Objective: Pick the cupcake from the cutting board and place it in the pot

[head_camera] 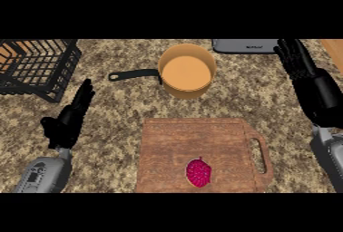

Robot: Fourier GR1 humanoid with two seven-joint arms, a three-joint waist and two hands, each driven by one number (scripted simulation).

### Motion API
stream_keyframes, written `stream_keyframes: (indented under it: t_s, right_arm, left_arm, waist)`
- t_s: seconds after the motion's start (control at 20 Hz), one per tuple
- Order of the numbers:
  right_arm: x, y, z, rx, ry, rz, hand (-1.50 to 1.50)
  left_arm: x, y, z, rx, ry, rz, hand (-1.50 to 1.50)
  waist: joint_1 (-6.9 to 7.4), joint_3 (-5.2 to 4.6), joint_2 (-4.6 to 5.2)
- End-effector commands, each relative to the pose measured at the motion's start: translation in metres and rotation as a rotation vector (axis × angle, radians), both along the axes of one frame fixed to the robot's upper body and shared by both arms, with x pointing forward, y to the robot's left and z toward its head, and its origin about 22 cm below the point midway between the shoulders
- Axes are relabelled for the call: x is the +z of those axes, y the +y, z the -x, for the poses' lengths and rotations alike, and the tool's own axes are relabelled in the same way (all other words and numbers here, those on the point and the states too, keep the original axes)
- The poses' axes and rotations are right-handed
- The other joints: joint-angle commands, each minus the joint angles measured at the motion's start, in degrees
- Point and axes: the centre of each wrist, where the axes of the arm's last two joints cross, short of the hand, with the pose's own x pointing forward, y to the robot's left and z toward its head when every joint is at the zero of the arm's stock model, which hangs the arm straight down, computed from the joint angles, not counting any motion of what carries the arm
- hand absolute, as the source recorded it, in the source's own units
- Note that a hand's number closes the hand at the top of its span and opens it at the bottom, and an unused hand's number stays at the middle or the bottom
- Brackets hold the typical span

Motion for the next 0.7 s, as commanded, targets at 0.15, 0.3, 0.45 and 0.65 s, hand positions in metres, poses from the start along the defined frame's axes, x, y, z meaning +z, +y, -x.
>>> stream_keyframes:
  t_s: [0.15,0.3,0.45,0.65]
  right_arm:
    - [-0.051,0.063,0.041,0.237,0.299,0.165,1.5]
    - [-0.022,0.025,0.027,0.025,0.03,0.637,1.5]
    - [-0.058,0.087,0.076,-0.099,-0.114,0.17,-1.5]
    - [-0.055,0.121,0.127,-0.068,-0.211,-0.079,-1.5]
  left_arm:
    - [-0.017,-0.01,0.015,-0.091,0.18,-0.003,0.0]
    - [-0.039,-0.013,0.028,-0.106,0.283,0.007,0.0]
    - [-0.04,-0.031,0.034,-0.13,0.314,0.042,0.0]
    - [-0.027,-0.032,0.029,-0.135,0.325,0.039,0.0]
  waist:
    - [0.07,0.15,0.18]
    - [-2.31,-1.11,-1.73]
    - [-2.81,0.33,-0.79]
    - [-1.99,0.32,-0.35]
